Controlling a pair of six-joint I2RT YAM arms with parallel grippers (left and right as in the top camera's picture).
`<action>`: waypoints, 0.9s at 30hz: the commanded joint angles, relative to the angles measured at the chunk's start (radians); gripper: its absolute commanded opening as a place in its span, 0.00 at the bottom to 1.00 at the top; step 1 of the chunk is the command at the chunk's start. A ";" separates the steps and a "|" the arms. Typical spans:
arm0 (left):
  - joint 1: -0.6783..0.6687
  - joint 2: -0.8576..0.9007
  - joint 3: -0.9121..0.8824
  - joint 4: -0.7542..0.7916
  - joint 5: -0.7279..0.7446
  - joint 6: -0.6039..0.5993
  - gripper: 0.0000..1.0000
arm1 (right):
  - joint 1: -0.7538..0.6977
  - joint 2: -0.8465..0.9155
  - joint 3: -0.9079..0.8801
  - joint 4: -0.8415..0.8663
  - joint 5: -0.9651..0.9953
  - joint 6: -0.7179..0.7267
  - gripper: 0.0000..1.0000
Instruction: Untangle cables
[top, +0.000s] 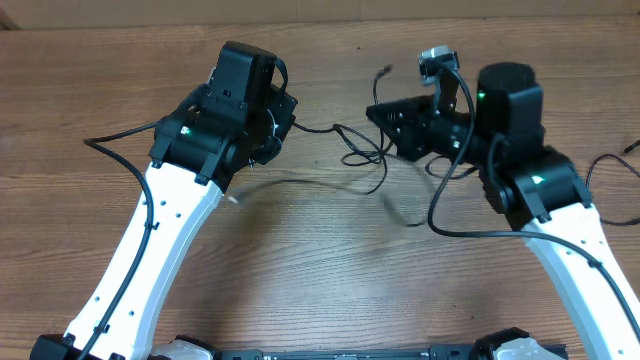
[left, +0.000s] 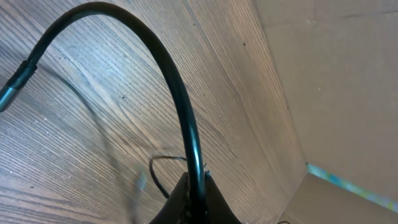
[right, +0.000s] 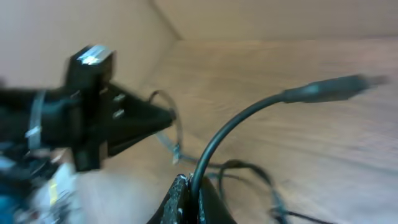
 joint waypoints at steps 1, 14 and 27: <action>0.003 0.005 0.007 0.000 -0.045 0.000 0.04 | 0.006 0.002 0.008 -0.056 -0.122 -0.026 0.04; 0.004 0.005 0.007 0.000 -0.301 -0.302 0.04 | 0.010 0.002 0.008 -0.417 0.041 -0.051 0.04; 0.003 0.005 0.007 -0.002 -0.322 -0.345 0.04 | 0.025 0.002 0.008 -0.530 0.047 -0.052 0.64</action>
